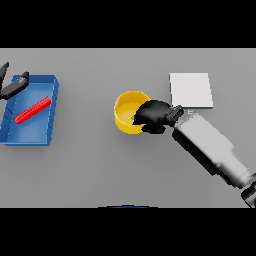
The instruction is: Pick up the red beaker and tilt it to pour out 1 green nut into yellow bowl. Pick up the yellow bowl and place it on the metallic measuring scale.
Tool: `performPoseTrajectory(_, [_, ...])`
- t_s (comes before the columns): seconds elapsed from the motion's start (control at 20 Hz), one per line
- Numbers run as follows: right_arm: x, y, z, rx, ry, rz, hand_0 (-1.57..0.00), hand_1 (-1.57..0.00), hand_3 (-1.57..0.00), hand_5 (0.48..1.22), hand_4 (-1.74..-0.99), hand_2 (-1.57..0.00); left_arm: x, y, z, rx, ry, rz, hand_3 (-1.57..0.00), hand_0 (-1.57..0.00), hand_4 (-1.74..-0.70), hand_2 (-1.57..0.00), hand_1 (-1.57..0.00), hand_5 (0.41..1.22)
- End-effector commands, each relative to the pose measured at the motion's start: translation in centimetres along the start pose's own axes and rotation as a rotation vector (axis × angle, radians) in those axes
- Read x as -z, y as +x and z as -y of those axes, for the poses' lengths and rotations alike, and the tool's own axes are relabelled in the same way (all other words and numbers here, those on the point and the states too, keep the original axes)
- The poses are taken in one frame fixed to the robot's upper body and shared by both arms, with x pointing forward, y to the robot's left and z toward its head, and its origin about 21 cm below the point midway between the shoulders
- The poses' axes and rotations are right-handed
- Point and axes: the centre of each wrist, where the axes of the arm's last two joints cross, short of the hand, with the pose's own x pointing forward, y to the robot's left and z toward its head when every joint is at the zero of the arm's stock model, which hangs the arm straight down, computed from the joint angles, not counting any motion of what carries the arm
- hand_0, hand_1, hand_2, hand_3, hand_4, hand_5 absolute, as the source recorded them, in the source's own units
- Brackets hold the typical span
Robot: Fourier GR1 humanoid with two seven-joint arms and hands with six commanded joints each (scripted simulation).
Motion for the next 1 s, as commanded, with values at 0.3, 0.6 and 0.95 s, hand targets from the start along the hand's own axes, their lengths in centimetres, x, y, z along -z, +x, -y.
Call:
performPoseTrajectory(0.3, [-2.8, -0.2, 2.5, 0.005, -0.018, -0.067, -1.56, -1.56, -1.20, 1.218, -1.736, -1.45, 0.0, 0.7, -0.3, -0.001, 0.005, 0.005, 0.00, 0.00, -0.78, 0.00, 0.00, 0.702])
performPoseTrajectory(0.6, [-5.6, -0.1, 2.7, 0.007, -0.062, -0.126, -1.52, -1.57, -1.18, 1.219, -1.740, -1.52, 0.1, 0.5, -0.7, -0.023, -0.003, 0.012, 0.00, 0.00, -0.80, 0.00, 0.00, 0.704])
performPoseTrajectory(0.95, [-8.3, -4.5, 4.3, 0.005, -0.185, -0.285, -1.56, -1.57, -1.16, 1.221, -1.741, -1.53, -0.5, 1.3, -0.7, -0.050, -0.008, -0.006, 0.00, 0.00, -0.84, 0.00, 0.00, 0.737])
